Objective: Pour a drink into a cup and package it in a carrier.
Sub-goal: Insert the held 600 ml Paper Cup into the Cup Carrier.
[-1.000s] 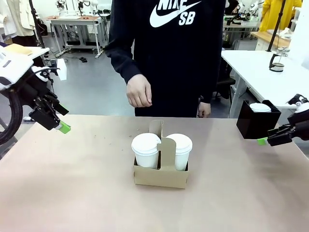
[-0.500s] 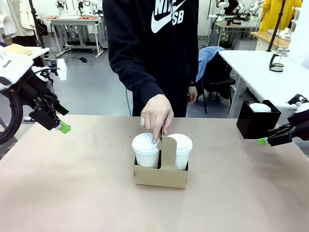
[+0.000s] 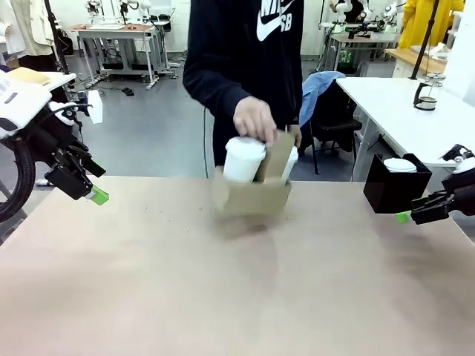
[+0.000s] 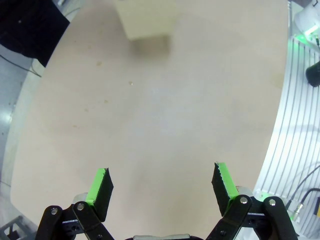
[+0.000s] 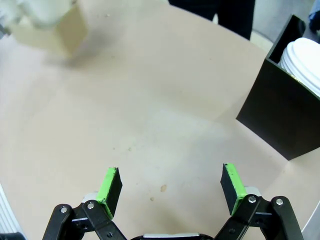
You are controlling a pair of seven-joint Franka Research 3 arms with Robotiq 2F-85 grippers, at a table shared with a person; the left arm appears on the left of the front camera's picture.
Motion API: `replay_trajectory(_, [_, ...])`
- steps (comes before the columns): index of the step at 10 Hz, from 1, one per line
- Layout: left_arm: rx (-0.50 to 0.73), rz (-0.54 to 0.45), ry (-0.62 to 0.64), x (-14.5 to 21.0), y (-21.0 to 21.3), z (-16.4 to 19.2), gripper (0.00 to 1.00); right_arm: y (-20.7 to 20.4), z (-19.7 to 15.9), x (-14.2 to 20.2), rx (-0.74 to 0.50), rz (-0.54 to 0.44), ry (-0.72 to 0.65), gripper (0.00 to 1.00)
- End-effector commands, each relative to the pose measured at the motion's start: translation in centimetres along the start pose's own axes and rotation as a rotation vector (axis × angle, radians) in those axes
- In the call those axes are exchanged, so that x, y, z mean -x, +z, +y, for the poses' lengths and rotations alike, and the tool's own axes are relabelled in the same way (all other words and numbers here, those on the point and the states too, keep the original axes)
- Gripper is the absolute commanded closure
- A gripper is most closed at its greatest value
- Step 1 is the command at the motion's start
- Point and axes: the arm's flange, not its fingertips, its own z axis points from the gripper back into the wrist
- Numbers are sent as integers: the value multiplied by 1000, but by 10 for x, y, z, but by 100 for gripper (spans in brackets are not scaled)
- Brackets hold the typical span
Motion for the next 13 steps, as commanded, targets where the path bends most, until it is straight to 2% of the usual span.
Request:
replay_trajectory(1, [11,-17,9,0,1,-1,0,1,0,-1,10,-1,1,0])
replay_trajectory(13, [11,-17,9,0,1,-1,0,1,0,-1,10,-1,1,0])
